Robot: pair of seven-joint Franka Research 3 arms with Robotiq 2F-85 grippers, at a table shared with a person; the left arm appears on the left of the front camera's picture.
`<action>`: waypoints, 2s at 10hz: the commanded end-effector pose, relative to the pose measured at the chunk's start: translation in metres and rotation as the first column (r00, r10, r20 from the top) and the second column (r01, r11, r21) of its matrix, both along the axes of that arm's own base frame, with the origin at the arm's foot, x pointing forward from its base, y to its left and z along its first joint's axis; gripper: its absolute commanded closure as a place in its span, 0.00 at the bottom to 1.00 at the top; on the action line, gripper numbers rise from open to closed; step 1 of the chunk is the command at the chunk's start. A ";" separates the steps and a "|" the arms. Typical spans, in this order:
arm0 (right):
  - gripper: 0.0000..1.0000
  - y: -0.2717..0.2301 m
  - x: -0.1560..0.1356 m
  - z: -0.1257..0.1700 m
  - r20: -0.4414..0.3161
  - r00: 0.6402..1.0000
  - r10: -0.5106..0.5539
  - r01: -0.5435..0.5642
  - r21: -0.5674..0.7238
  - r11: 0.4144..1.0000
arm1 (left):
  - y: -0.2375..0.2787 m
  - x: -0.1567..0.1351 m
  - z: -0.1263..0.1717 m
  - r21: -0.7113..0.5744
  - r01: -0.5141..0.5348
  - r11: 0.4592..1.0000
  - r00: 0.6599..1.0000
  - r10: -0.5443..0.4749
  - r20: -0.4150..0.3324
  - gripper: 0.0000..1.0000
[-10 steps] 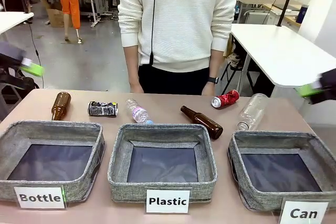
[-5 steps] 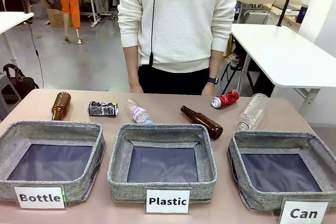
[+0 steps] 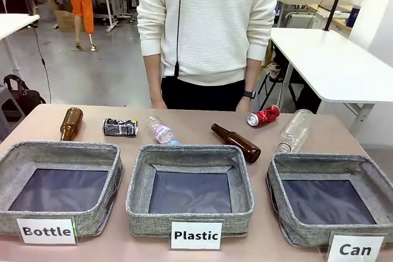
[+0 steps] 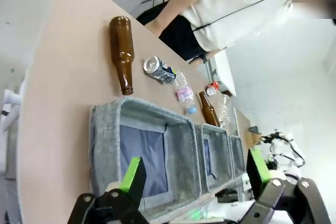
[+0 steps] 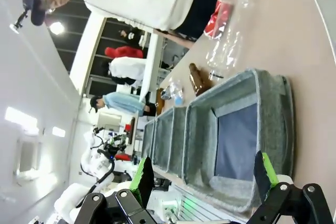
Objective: Sort the can waste into the basket.
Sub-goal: Pick up the can waste from the table and place it in the right Fabric basket.
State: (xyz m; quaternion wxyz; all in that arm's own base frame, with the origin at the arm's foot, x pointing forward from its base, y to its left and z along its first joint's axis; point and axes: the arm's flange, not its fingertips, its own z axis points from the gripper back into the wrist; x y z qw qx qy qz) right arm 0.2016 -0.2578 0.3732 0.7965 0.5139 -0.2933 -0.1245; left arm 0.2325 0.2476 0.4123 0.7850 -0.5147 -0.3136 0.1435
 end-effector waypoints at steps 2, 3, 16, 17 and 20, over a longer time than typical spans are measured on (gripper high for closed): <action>0.00 0.000 0.000 0.000 0.000 1.000 0.000 0.000 0.000 1.000 | 0.000 0.000 0.000 0.000 0.000 1.000 1.000 0.000 0.000 0.00; 0.00 0.000 0.000 0.000 0.000 1.000 0.000 0.000 0.000 1.000 | 0.000 0.000 0.000 0.000 0.000 1.000 1.000 0.000 0.000 0.00; 0.00 0.119 0.059 0.084 0.265 0.867 0.421 -0.097 -0.740 0.665 | 0.000 0.000 0.000 0.000 0.000 1.000 1.000 0.000 0.000 0.00; 0.00 0.145 0.078 0.094 0.260 0.818 0.513 -0.084 -0.829 0.553 | 0.000 0.000 0.000 0.000 0.000 1.000 1.000 0.000 0.000 0.00; 0.00 0.221 0.126 0.108 0.098 0.474 0.875 -0.056 -0.988 0.141 | 0.000 0.000 0.000 0.000 0.000 1.000 1.000 0.000 0.000 0.00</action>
